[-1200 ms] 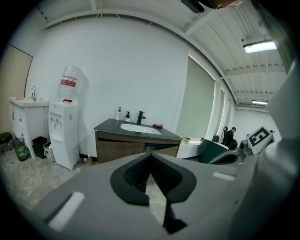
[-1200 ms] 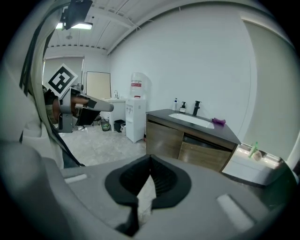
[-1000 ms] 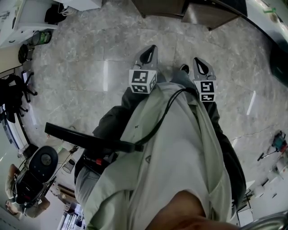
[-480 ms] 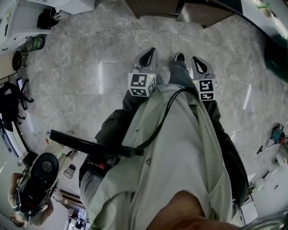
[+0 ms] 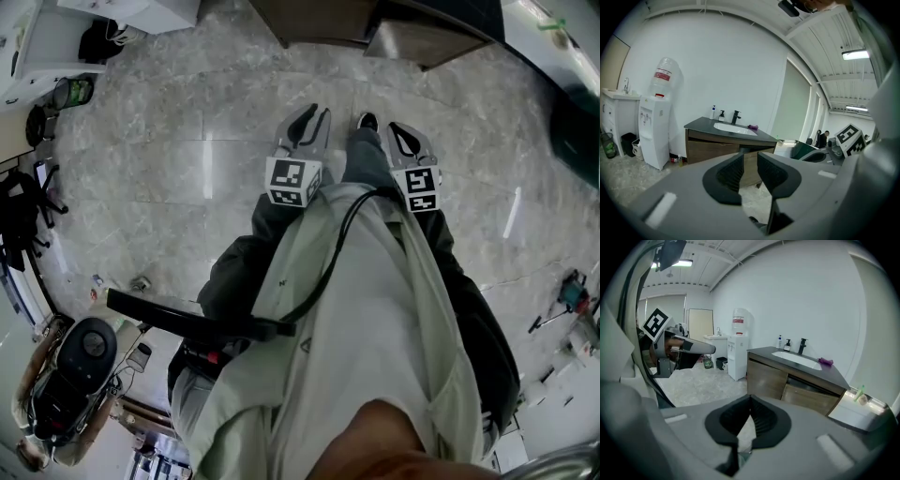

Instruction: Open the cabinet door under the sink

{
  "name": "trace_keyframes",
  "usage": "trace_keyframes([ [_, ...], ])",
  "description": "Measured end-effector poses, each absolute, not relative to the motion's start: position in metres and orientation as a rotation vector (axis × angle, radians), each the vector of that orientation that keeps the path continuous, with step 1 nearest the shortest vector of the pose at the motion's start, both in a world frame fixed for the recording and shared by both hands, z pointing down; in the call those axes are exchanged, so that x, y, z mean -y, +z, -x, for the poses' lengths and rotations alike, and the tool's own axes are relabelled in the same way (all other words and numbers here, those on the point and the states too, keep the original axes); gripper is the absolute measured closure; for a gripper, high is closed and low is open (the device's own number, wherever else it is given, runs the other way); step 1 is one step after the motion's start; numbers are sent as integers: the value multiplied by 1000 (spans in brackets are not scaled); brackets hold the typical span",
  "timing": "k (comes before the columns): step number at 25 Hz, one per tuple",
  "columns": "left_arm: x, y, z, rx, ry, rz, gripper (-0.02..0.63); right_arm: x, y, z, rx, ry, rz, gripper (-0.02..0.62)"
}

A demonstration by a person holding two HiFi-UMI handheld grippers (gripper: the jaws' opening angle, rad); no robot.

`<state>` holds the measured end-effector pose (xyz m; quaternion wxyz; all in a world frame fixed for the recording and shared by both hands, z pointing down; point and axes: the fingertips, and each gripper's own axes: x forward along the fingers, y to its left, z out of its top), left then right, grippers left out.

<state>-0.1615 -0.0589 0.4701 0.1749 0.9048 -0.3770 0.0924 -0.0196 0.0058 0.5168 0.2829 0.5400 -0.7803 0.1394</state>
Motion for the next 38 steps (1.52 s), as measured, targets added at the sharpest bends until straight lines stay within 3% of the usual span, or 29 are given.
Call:
trace_keyframes([
  [6, 97, 478, 127, 1069, 306, -2577, 483, 27, 528, 0, 2116, 433, -1419, 595],
  [11, 143, 502, 77, 1078, 365, -2545, 451, 44, 546, -59, 2086, 549, -1453, 595],
  [17, 192, 531, 29, 1109, 420, -2512, 451, 66, 571, -137, 2036, 778, -1615, 595],
  [19, 205, 543, 17, 1130, 442, -2504, 494, 71, 579, -155, 2024, 849, -1639, 595],
  [22, 226, 572, -2, 1125, 474, -2483, 491, 74, 592, -166, 2014, 911, -1617, 595],
  [25, 250, 610, -30, 1052, 521, -2482, 381, 75, 609, -174, 2001, 944, -1575, 595],
  [27, 267, 636, -48, 1023, 579, -2506, 342, 74, 622, -181, 1985, 990, -1561, 595],
  [38, 314, 720, -92, 897, 802, -2575, 353, 74, 652, -213, 1952, 1078, -1522, 595],
])
